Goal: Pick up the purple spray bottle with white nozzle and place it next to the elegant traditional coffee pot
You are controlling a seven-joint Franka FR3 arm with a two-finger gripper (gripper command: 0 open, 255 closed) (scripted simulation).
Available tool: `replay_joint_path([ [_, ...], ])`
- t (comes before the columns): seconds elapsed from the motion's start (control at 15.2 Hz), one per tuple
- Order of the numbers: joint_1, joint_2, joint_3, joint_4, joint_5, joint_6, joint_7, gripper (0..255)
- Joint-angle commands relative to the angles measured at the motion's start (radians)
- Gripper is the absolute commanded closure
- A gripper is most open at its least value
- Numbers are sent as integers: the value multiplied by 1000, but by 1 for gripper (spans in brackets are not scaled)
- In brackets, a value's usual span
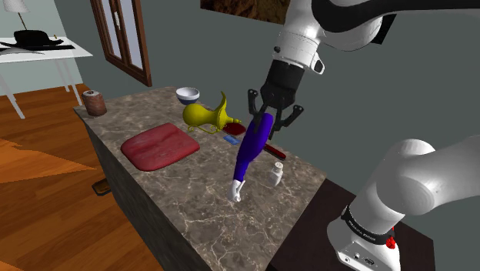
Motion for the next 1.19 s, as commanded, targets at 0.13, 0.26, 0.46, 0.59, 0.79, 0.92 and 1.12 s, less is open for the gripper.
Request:
replay_joint_path([
  [0.13,-4,1,-12,53,-14,-50,18,255],
  [0.26,-5,2,-18,80,-19,-74,27,255],
  [0.46,-7,6,-25,121,-27,-109,40,255],
  [0.59,-9,10,-30,149,-32,-132,49,255],
  [0.79,-10,18,-37,193,-39,-166,62,255],
  [0.92,-11,23,-42,223,-44,-189,71,255],
  [1.12,-20,62,-52,269,-57,-201,65,255],
])
